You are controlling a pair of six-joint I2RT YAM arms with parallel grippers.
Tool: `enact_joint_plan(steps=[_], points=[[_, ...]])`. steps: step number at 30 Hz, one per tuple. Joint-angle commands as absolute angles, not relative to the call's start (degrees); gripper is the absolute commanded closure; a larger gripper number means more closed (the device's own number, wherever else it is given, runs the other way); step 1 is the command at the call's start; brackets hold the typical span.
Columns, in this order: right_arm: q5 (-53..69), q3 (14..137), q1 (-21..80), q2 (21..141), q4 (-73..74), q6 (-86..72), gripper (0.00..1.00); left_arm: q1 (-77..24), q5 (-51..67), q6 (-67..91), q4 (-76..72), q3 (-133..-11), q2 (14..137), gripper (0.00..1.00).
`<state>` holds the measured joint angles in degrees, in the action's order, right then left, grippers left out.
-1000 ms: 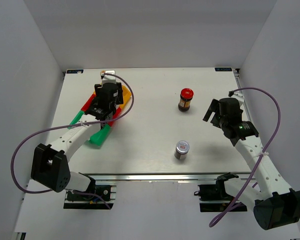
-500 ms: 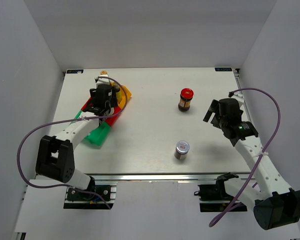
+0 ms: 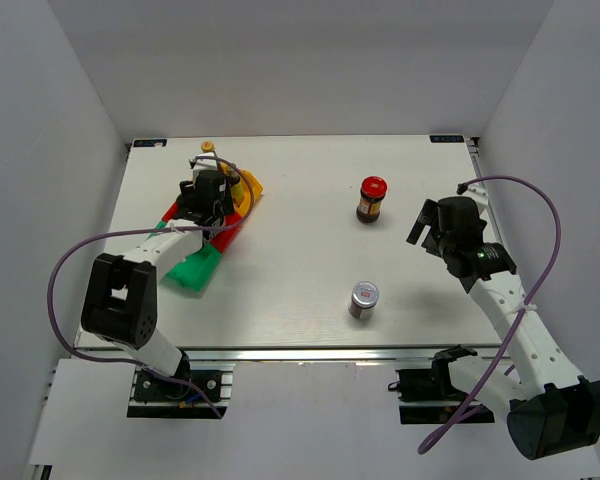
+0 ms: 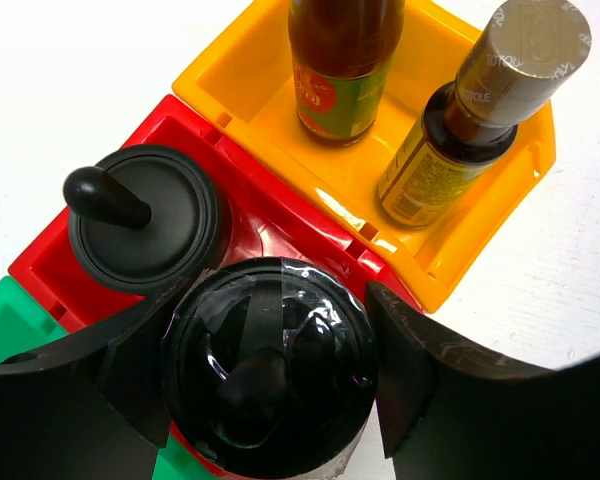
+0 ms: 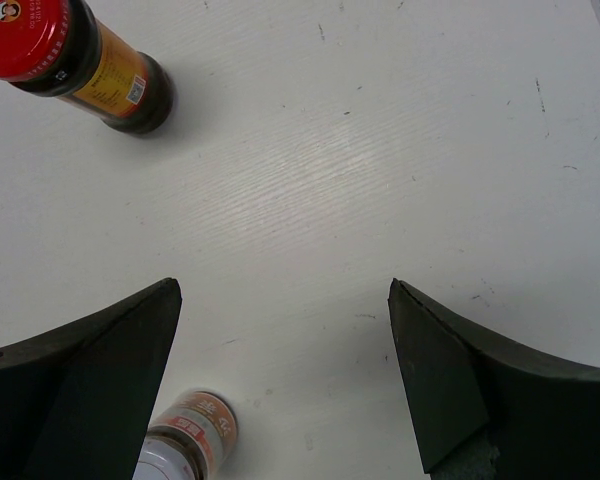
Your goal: Organize the condiment bottles
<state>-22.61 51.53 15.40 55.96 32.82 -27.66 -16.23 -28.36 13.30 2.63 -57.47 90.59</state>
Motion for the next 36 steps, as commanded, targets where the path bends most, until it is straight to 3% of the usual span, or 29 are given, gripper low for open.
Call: enact_joint_plan(steps=[1,13,21,30,36], points=[[-23.8,51.0,15.3,56.2,30.5,-26.5,0.11,-15.8,-30.7,14.5,-1.5,-57.5,89.5,0.60],[-23.7,50.9,15.3,56.2,30.3,-26.1,0.11,-15.8,-32.4,17.8,0.2,-57.1,91.0,0.39],[-23.5,50.9,15.3,55.9,30.4,-25.9,0.11,-15.8,-32.6,19.6,5.2,-58.6,90.5,0.04],[-22.2,51.1,15.4,55.4,30.7,-25.7,0.11,-15.8,-30.0,19.9,10.9,-61.4,85.3,0.02],[-19.7,50.5,15.3,55.4,30.1,-25.5,0.11,-15.9,-17.1,19.3,15.4,-62.7,76.2,0.02]])
